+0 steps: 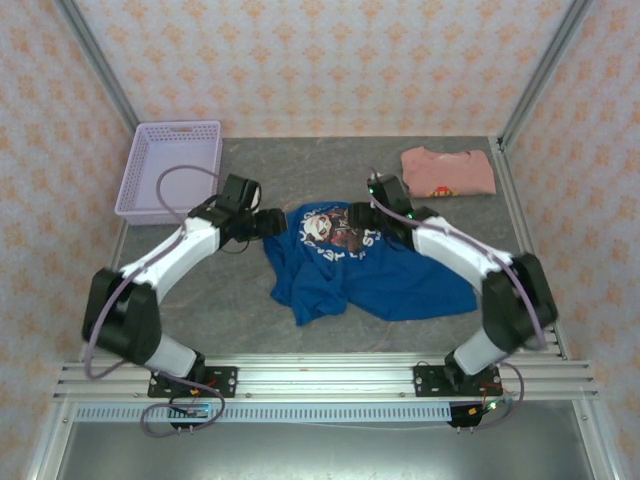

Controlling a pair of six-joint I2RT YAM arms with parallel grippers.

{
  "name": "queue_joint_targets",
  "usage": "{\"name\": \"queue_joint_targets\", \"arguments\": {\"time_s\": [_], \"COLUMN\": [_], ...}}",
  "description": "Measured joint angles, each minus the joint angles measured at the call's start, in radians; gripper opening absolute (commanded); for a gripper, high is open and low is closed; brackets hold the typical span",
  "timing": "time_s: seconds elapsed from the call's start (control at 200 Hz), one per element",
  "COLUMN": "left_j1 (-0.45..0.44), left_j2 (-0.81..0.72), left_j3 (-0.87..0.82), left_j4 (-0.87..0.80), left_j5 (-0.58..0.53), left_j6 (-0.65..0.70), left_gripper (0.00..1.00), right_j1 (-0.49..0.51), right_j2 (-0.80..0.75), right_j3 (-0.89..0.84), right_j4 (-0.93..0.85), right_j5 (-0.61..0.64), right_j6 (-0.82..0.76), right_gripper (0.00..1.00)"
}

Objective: Fold the inside-out t-shirt
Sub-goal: Turn over the T-shirt at the center of the table.

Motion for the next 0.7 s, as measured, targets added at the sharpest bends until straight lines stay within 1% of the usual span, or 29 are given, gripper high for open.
{"name": "queue_joint_targets", "arguments": {"time_s": [0.06, 0.135, 0.225, 0.25, 0.28, 0.31, 0.33, 0.37, 0.41, 0.425, 0.45, 0.515, 0.53, 0.61, 0.701], "left_j1": [0.021, 0.039, 0.041, 0.041, 0.041, 0.040, 0.039, 0.039, 0.039, 0.039, 0.039, 0.039, 0.039, 0.041, 0.047], "left_j2": [0.106, 0.233, 0.356, 0.373, 0.389, 0.399, 0.406, 0.417, 0.427, 0.431, 0.438, 0.447, 0.447, 0.440, 0.366], "left_j3": [0.056, 0.131, 0.197, 0.202, 0.203, 0.203, 0.204, 0.206, 0.209, 0.212, 0.216, 0.230, 0.234, 0.274, 0.309], "left_j4": [0.006, 0.004, 0.006, 0.006, 0.006, 0.005, 0.006, 0.006, 0.006, 0.007, 0.007, 0.006, 0.005, -0.004, 0.013], "left_j5": [-0.017, -0.011, 0.034, 0.048, 0.067, 0.083, 0.095, 0.116, 0.130, 0.136, 0.145, 0.153, 0.154, 0.151, 0.145], "left_j6": [0.010, 0.021, 0.029, 0.031, 0.034, 0.039, 0.042, 0.045, 0.043, 0.039, 0.039, 0.045, 0.051, 0.056, 0.063], "left_gripper": [0.74, 0.74, 0.69, 0.67, 0.62, 0.56, 0.51, 0.41, 0.27, 0.22, 0.16, 0.02, 0.00, 0.00, 0.00], "right_j1": [-0.040, -0.089, -0.127, -0.132, -0.136, -0.137, -0.137, -0.136, -0.134, -0.134, -0.134, -0.134, -0.135, -0.137, -0.144], "right_j2": [0.113, 0.244, 0.364, 0.385, 0.410, 0.432, 0.449, 0.480, 0.509, 0.517, 0.526, 0.536, 0.536, 0.533, 0.492], "right_j3": [0.077, 0.178, 0.280, 0.297, 0.322, 0.343, 0.360, 0.395, 0.433, 0.447, 0.470, 0.507, 0.512, 0.550, 0.578], "right_j4": [-0.016, -0.060, -0.133, -0.148, -0.175, -0.200, -0.217, -0.248, -0.276, -0.284, -0.293, -0.315, -0.322, -0.350, -0.351], "right_j5": [-0.004, -0.018, -0.047, -0.053, -0.064, -0.076, -0.087, -0.107, -0.117, -0.122, -0.134, -0.153, -0.155, -0.162, -0.158], "right_j6": [-0.030, -0.078, -0.131, -0.143, -0.161, -0.173, -0.183, -0.195, -0.216, -0.221, -0.225, -0.236, -0.239, -0.248, -0.259], "right_gripper": [0.82, 0.83, 0.84, 0.84, 0.82, 0.78, 0.72, 0.55, 0.37, 0.32, 0.21, 0.01, 0.00, 0.00, 0.00]}}
